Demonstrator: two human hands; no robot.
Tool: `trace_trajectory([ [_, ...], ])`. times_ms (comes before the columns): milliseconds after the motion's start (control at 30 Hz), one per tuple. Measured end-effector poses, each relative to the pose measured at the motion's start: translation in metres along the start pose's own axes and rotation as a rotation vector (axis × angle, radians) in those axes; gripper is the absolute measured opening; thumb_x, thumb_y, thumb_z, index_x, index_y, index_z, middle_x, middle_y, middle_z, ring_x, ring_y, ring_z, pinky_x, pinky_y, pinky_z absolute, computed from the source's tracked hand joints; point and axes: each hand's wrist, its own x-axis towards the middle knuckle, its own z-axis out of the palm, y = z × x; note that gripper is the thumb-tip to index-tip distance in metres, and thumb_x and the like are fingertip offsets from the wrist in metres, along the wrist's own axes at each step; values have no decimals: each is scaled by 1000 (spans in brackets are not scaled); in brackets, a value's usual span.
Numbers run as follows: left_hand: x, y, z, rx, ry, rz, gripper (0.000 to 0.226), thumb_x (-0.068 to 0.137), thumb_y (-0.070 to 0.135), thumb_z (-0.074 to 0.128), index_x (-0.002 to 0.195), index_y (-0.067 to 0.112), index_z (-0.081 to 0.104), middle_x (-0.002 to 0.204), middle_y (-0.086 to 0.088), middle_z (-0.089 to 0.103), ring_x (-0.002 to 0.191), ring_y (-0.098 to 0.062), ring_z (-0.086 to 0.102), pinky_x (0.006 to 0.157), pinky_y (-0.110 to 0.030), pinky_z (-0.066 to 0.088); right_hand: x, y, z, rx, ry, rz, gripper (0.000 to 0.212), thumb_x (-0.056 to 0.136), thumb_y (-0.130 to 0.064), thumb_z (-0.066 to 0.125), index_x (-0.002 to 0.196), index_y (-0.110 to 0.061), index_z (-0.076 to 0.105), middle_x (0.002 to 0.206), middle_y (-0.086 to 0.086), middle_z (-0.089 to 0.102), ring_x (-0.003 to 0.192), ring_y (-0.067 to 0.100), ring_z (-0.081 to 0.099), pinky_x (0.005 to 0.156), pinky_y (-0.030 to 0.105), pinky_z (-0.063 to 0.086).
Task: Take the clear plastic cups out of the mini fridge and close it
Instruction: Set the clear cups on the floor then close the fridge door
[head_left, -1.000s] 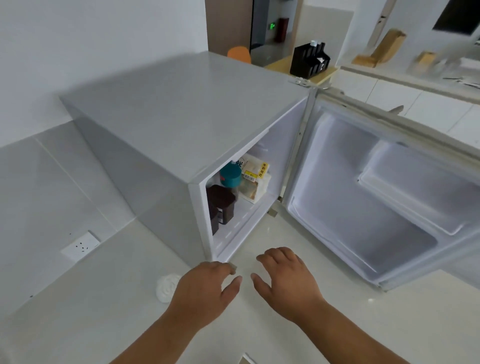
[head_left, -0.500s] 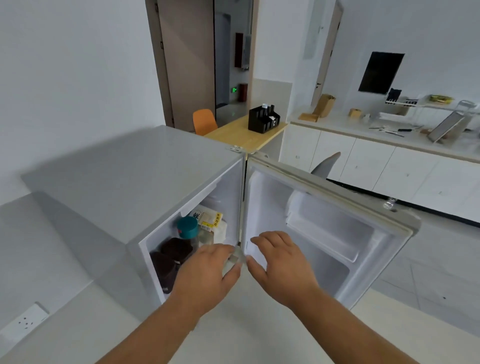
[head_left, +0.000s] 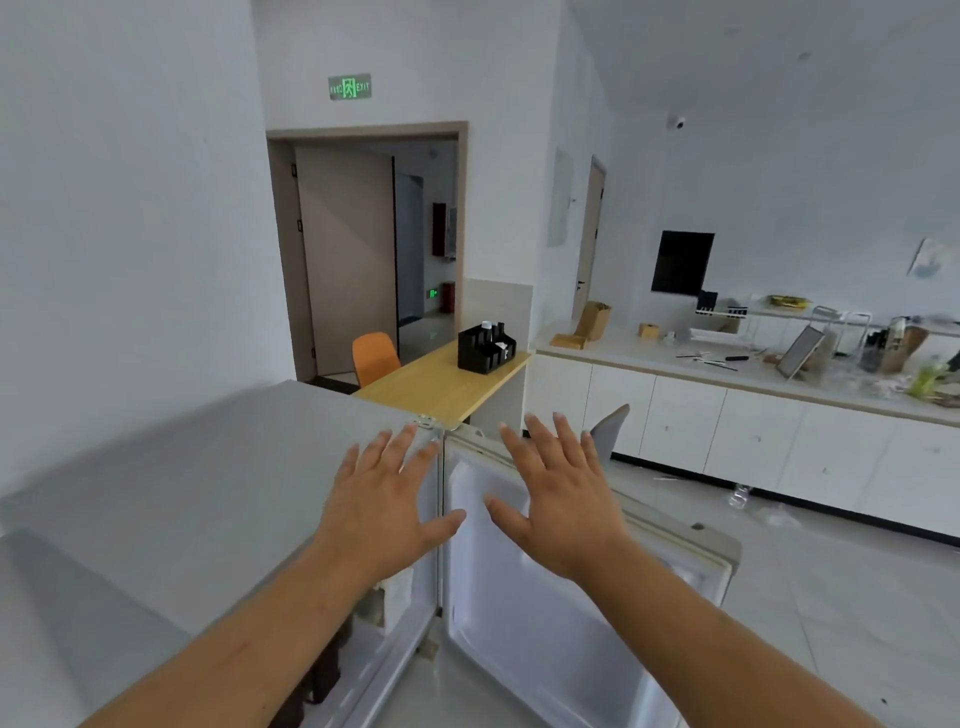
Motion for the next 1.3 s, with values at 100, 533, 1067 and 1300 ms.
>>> trace_trajectory([
  [100,17,-12,-7,68,-4,16,100,79,94,17,159,35,27,171,-5,23,156,-31,20,124,-57,16,13,15,-9,-51,-20,33,84,93,-83,13,162,-39,-3,174,1,-1,157,28,-18,124,54,-11],
  [533,19,-62,3,123,-199,-65,98,79,91,28,159,34,28,171,-3,23,154,-28,23,123,-52,21,17,60,5,-133,-228,141,85,92,-79,20,163,-35,5,173,7,9,158,37,0,125,60,4],
  [1067,11,-89,26,-69,-196,-128,48,92,42,60,139,32,52,135,7,61,116,-18,52,90,-37,51,-11,90,44,-173,-341,211,55,106,-46,34,157,-31,20,145,6,50,116,31,55,94,46,47],
  [1300,9,-87,24,-87,-185,-118,46,92,40,63,136,30,54,128,5,63,110,-16,54,87,-36,54,-22,74,38,-62,-246,198,42,104,-31,45,146,-32,38,146,-6,46,104,26,57,89,44,53],
])
